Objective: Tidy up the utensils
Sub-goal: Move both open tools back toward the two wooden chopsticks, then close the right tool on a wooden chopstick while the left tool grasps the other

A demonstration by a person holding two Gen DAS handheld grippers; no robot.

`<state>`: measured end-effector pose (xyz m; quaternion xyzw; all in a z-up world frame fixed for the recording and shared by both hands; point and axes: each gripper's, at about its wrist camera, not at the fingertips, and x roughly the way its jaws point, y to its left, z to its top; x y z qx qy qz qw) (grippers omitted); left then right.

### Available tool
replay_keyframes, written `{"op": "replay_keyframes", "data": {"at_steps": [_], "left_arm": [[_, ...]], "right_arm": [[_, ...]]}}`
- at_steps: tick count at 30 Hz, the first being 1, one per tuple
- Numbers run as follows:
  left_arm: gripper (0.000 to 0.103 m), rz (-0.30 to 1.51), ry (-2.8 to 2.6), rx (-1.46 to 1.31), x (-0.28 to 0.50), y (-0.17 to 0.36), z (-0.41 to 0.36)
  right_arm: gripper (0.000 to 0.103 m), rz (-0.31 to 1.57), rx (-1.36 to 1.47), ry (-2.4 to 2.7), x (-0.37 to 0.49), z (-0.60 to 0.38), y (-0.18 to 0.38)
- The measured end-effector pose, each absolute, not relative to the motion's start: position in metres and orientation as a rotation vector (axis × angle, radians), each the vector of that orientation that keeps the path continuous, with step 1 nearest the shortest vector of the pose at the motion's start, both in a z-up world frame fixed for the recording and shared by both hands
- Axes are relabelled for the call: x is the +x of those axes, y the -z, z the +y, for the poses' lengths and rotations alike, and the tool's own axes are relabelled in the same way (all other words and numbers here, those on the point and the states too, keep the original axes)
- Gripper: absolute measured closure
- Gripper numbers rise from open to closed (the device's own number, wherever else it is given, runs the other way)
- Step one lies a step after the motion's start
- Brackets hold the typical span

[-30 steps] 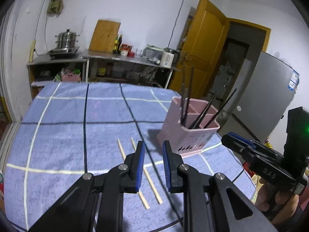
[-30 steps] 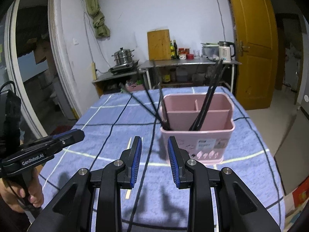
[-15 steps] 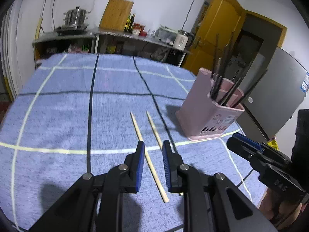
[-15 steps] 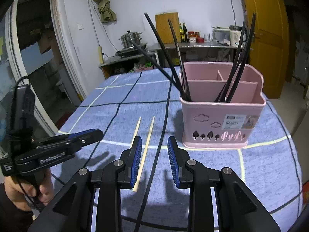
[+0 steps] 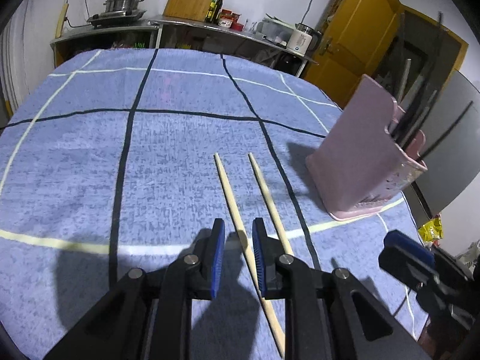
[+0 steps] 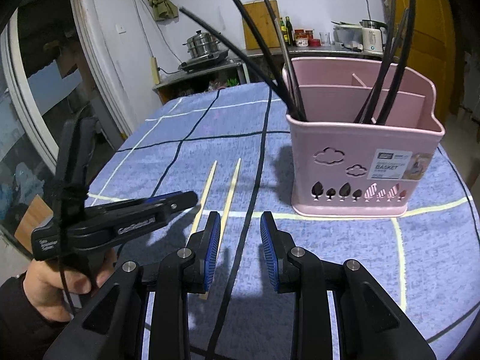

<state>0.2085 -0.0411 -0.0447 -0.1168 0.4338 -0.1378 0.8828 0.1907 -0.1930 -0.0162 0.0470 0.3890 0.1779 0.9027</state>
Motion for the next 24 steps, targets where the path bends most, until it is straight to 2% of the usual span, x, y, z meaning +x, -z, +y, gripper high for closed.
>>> {"op": "replay_keyframes", "data": {"at_steps": [5, 10, 16, 21, 22, 24], "left_arm": [[0.083, 0.909, 0.285, -0.224, 0.214, 0.053, -0.049], [0.094, 0.912, 0.278, -0.211, 0.215, 0.055, -0.042], [0.095, 0.91, 0.257, -0.214, 0.205, 0.055, -0.017], [0.095, 0.913, 0.235, -0.235, 0.195, 0.055, 0.005], [0.095, 0.914, 0.233, -0.237, 0.192, 0.055, 0.009], [0.095, 0.914, 0.234, -0.238, 0.186, 0.055, 0.014]], "right_arm": [[0.074, 0.828, 0.099, -0.37, 0.202, -0.186, 0.026], [0.074, 0.853, 0.097, -0.382, 0.213, -0.175, 0.036], [0.075, 0.897, 0.076, -0.398, 0.226, -0.158, 0.053], [0.086, 0.948, 0.045, -0.405, 0.235, -0.142, 0.069], [0.093, 0.945, 0.035, -0.397, 0.234, -0.14, 0.07], [0.095, 0.954, 0.039, -0.394, 0.232, -0.14, 0.071]]}}
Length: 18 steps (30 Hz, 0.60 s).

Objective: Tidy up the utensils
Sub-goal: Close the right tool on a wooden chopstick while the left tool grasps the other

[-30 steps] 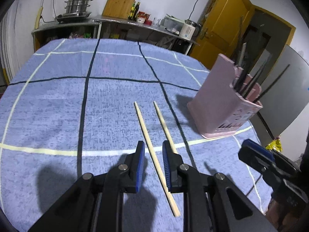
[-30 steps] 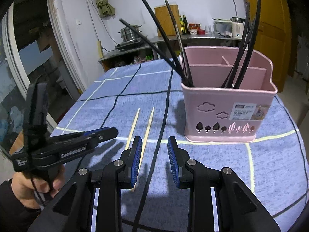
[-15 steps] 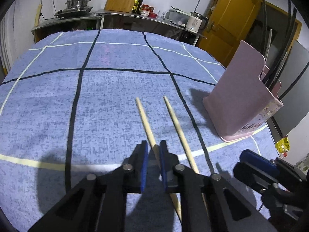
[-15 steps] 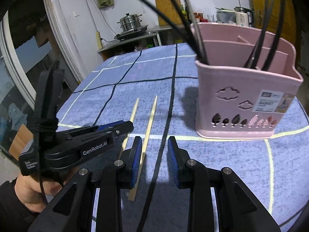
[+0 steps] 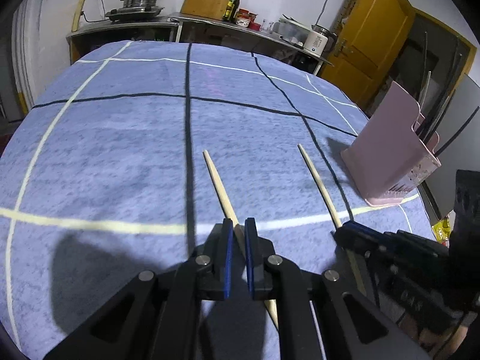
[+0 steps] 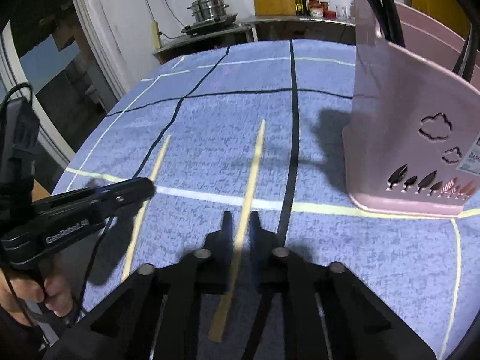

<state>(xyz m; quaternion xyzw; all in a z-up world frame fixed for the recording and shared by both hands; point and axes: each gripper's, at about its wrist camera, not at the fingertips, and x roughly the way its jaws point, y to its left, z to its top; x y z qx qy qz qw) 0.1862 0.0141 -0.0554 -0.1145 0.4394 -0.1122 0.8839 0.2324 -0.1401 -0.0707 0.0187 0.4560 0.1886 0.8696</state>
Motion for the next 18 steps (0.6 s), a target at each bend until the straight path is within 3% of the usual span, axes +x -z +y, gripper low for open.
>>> {"op": "replay_keyframes", "data": {"at_steps": [13, 18], "left_arm": [[0.095, 0.927, 0.213, -0.243, 0.148, 0.052, 0.032], [0.095, 0.906, 0.211, -0.267, 0.151, 0.045, 0.036]], "right_arm": [[0.096, 1.002, 0.046, -0.418, 0.182, -0.143, 0.067], [0.089, 0.958, -0.007, -0.45, 0.19, -0.13, 0.054]]}}
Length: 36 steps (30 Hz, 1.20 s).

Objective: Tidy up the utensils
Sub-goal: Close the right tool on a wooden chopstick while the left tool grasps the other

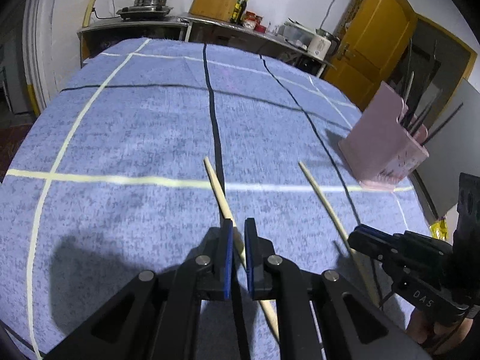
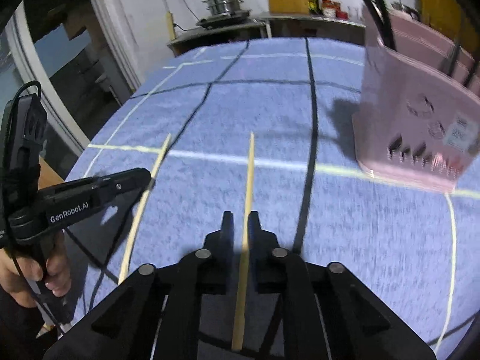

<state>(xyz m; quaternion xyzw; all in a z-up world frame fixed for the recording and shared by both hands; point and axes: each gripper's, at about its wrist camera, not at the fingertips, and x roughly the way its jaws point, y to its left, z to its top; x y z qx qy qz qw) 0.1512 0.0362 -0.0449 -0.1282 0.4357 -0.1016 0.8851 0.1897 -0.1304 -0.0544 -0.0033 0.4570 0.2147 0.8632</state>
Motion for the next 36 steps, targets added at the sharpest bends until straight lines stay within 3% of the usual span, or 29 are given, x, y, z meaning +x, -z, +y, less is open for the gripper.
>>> {"op": "replay_keyframes", "data": {"at_steps": [23, 26, 36], "left_arm": [[0.088, 0.952, 0.116, -0.265, 0.203, 0.055, 0.036], [0.089, 0.964, 0.114, -0.248, 0.209, 0.054, 0.033], [0.097, 0.968, 0.133, -0.232, 0.21, 0.048, 0.029]], "right_arm": [[0.086, 0.99, -0.045, -0.417, 0.273, -0.107, 0.068], [0.096, 0.992, -0.058, -0.406, 0.277, -0.103, 0.068], [0.098, 0.981, -0.053, -0.425, 0.274, -0.103, 0.059]]}}
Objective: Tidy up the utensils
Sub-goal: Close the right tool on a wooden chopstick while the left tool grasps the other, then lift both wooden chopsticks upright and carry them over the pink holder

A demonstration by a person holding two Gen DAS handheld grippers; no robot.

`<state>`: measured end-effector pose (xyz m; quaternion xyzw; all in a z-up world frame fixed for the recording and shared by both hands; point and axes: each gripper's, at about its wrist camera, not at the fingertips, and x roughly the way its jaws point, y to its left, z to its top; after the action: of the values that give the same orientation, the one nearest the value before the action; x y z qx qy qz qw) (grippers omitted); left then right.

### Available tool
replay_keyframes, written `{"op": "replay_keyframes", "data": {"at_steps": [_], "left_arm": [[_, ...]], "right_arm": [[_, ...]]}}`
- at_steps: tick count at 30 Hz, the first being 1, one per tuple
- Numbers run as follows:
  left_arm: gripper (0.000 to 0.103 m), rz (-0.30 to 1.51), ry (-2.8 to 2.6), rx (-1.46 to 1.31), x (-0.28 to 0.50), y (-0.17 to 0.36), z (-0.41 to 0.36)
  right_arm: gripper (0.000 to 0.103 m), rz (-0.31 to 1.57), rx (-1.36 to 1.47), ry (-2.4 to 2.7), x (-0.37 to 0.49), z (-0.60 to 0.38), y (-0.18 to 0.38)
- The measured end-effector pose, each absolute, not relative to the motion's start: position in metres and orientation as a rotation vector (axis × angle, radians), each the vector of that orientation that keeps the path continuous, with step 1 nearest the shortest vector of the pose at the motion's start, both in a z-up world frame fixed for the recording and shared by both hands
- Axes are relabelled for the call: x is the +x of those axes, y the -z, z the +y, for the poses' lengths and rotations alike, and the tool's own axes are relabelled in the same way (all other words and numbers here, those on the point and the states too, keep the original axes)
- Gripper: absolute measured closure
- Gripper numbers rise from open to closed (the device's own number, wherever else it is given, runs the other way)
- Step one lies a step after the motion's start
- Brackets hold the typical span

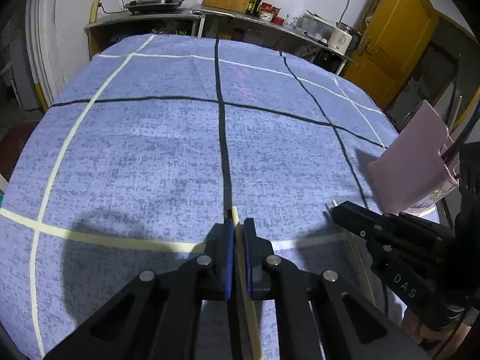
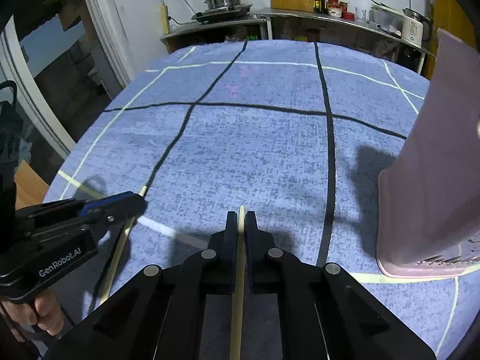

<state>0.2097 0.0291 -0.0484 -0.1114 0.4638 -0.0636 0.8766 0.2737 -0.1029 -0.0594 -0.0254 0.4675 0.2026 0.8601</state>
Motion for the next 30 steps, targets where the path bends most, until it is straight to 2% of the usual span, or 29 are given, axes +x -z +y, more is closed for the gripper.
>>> {"op": "replay_keyframes", "data": {"at_steps": [7, 18, 30], "left_arm": [[0.097, 0.893, 0.173, -0.227, 0.196, 0.012, 0.024], [0.097, 0.727, 0.256, -0.197, 0.163, -0.07, 0.016], [0.097, 0.66, 0.309, -0.165, 0.15, -0.102, 0.0]], "right_arm": [[0.098, 0.915, -0.041, -0.444, 0.258, -0.107, 0.029], [0.098, 0.744, 0.01, -0.439, 0.219, -0.132, -0.048], [0.098, 0.649, 0.035, -0.412, 0.193, -0.156, -0.091]]}}
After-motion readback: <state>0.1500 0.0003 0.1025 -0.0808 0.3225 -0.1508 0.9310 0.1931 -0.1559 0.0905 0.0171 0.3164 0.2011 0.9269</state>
